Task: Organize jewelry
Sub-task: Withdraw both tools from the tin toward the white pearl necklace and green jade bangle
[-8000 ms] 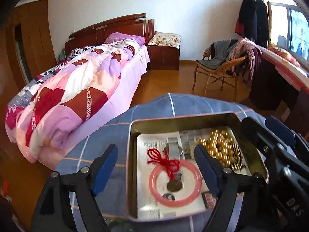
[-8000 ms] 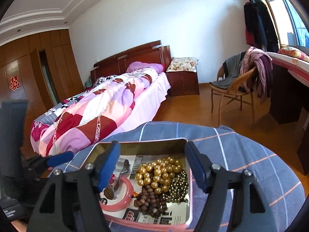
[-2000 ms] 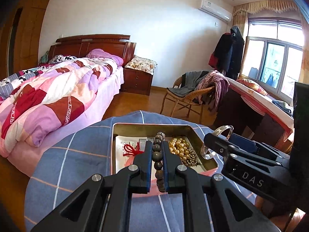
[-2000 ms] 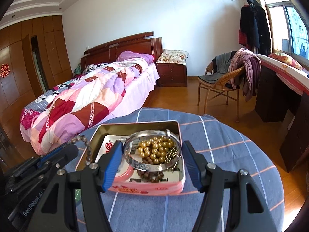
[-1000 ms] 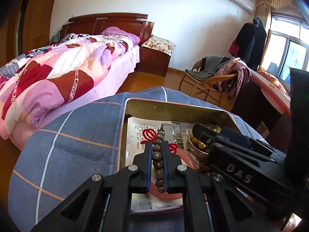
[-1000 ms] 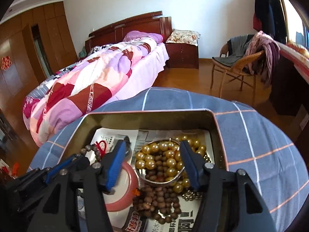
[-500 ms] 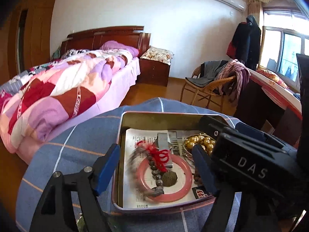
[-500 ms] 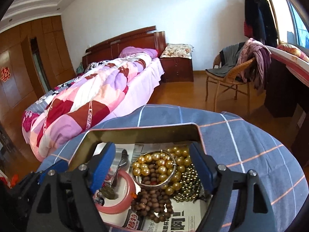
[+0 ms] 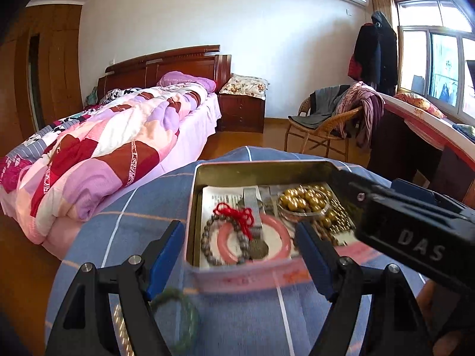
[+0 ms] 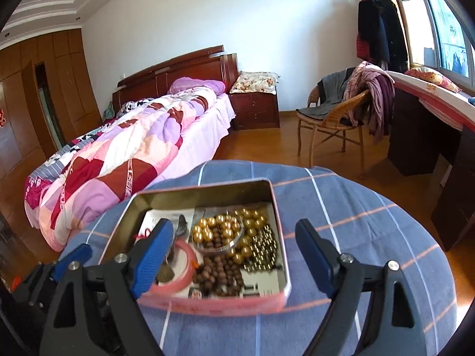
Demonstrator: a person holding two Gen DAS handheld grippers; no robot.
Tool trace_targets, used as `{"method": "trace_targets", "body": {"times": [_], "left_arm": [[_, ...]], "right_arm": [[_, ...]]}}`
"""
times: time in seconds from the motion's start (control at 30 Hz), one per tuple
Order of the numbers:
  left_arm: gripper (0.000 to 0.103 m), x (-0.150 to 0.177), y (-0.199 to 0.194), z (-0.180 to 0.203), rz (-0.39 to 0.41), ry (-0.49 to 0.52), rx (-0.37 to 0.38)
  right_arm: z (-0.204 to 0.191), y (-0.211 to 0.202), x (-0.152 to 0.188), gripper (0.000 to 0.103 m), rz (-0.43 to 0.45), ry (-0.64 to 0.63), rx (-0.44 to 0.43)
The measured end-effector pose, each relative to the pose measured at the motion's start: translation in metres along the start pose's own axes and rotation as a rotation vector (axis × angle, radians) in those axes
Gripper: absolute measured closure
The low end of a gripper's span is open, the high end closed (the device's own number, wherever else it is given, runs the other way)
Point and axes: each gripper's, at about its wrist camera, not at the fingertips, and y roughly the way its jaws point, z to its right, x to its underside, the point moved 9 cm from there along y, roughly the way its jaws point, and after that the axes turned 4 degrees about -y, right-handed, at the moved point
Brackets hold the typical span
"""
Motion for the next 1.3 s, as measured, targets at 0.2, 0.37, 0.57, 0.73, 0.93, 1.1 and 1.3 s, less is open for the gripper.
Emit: {"method": "trace_targets", "body": {"times": [0.2, 0.37, 0.57, 0.73, 0.93, 1.1, 1.3], "left_arm": [[0.026, 0.025, -0.021, -0.004, -0.064, -0.044, 0.023], [0.026, 0.04, -0.032, -0.009, -0.106, -0.056, -0.006], [0.026, 0.055, -0.045, -0.012, -0.132, -0.066, -0.015], [0.026, 0.067, -0.06, -0.018, -0.146, -0.058, -0.018], [0.026, 0.084, -0.072, -0.054, -0.19, -0.13, -0.043], [0.026, 0.094, -0.075, -0.084, -0.205, -0.212, -0.08], [0.026, 0.083, -0.066, -0.091, -0.193, -0.216, -0.078]], "right_arm": [[0.003, -0.02, 0.017, 0.016, 0.003, 0.009, 0.014], [0.002, -0.032, 0.036, 0.016, -0.018, 0.0, 0.024], [0.004, -0.046, 0.054, 0.016, -0.026, -0.008, 0.032], [0.005, -0.056, 0.06, 0.016, -0.03, 0.007, 0.03], [-0.004, -0.066, 0.064, 0.016, -0.024, -0.022, 0.013], [-0.015, -0.068, 0.073, 0.016, -0.056, -0.015, -0.034], [-0.017, -0.069, 0.074, 0.016, -0.057, -0.01, -0.039]]}}
